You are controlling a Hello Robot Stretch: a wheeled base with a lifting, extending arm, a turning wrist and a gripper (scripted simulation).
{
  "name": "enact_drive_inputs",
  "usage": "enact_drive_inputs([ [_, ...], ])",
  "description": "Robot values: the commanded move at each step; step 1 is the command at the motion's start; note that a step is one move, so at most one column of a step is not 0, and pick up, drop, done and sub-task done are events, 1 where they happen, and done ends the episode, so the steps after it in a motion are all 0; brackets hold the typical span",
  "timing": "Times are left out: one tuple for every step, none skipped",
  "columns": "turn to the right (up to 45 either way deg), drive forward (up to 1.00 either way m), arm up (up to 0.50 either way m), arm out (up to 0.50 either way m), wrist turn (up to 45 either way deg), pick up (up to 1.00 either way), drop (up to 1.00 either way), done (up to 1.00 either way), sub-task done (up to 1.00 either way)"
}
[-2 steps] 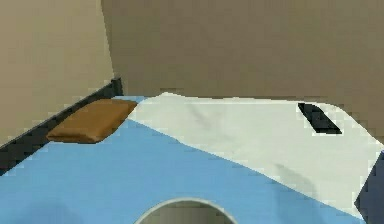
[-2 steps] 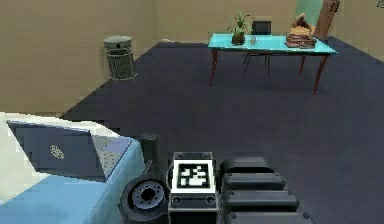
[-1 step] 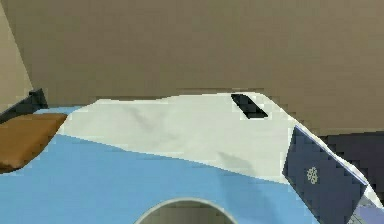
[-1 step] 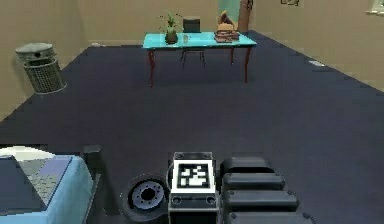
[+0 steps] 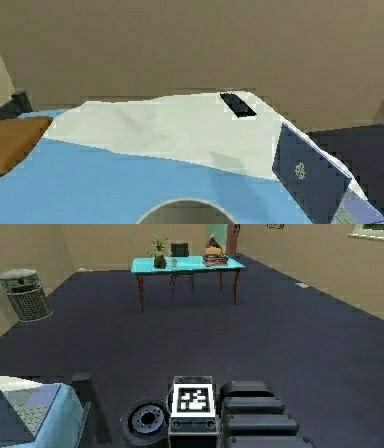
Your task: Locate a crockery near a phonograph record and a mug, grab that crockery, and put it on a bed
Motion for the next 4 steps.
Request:
enact_drive_inputs([
  [-12.0, 0.0, 0.0, 0.0, 0.0, 0.0, 0.0, 0.0, 0.0],
  [-3.0, 0.0, 0.0, 0.0, 0.0, 0.0, 0.0, 0.0, 0.0],
  [18.0, 0.0, 0.0, 0.0, 0.0, 0.0, 0.0, 0.0, 0.0],
  [-24.0, 0.0, 0.0, 0.0, 0.0, 0.0, 0.0, 0.0, 0.0],
])
